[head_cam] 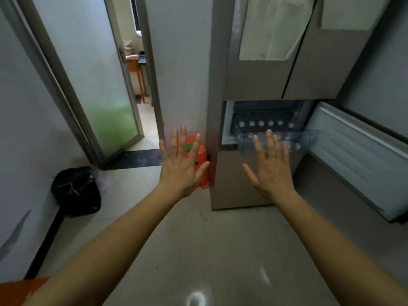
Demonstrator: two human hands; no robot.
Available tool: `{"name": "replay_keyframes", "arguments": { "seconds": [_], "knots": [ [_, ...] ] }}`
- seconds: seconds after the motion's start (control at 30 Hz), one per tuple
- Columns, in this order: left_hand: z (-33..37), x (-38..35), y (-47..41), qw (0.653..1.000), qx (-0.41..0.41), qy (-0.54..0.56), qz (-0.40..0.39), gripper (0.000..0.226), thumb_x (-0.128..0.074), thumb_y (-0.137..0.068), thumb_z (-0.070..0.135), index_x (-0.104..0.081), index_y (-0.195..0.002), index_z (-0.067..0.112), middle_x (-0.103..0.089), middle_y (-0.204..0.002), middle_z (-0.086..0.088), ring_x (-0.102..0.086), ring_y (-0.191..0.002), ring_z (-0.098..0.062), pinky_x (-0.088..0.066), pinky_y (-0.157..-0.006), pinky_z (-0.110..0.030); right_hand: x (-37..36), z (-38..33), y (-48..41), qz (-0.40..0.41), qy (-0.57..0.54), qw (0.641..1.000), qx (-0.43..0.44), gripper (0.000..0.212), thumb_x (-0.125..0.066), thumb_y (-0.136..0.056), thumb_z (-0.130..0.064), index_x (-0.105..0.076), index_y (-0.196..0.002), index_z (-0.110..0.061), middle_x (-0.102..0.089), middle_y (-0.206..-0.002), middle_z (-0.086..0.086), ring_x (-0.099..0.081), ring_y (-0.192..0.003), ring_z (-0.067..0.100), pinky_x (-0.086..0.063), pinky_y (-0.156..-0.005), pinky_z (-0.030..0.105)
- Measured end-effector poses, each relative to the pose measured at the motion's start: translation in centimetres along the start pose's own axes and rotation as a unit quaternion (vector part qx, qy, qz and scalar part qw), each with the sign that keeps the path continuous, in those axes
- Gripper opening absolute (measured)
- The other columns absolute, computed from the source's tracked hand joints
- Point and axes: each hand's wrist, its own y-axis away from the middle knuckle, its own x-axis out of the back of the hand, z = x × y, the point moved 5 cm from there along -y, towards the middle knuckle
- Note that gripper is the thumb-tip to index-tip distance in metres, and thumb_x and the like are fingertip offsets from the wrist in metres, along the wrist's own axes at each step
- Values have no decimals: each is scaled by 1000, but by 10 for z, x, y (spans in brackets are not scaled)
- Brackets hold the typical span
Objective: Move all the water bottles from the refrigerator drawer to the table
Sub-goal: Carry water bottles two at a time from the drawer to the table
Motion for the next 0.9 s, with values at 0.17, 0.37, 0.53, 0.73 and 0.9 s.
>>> {"name": "replay_keyframes", "arguments": {
  "seconds": [0.17,0.37,0.53,0.73,0.9],
  "knots": [
    [80,-33,-106,997,-72,22,-28,80,-19,-96,68,15,-156,27,30,-159,-12,26,-147,-32,4,-118,-62,-7,98,-24,13,13,997,-75,83,-43,-96,-57,-8,-160,-15,3,-165,20,-4,-153,37,-9,-121,58],
    [175,-84,-182,985,-140,42,-86,78,-14,-97,68,27,-151,29,40,-155,-7,34,-144,-26,6,-118,-60,-29,212,-30,5,9,986,-164,86,-47,-96,-55,-4,-160,-18,1,-166,19,-6,-152,37,-10,-122,56],
    [219,-144,-232,983,-127,24,-129,76,-11,-97,69,24,-152,30,39,-156,-6,34,-144,-26,5,-118,-60,-86,296,-60,-36,-27,983,-176,86,-45,-96,-56,-1,-160,-17,-2,-166,17,-10,-152,36,-12,-123,53],
    [244,-191,-283,979,-77,12,-189,75,-11,-96,69,24,-152,33,37,-156,-6,32,-145,-27,3,-118,-61,-138,363,-125,-121,-70,981,-138,86,-18,-92,-66,2,-159,-16,-12,-164,20,-17,-151,35,-20,-120,53],
    [255,-216,-313,975,-45,38,-213,74,-13,-96,69,20,-153,34,33,-158,-5,29,-146,-25,8,-119,-57,-177,397,-179,-182,-58,976,-108,85,-17,-91,-65,-27,-155,-9,-36,-155,21,-36,-141,36,-31,-115,52]
  ]
}}
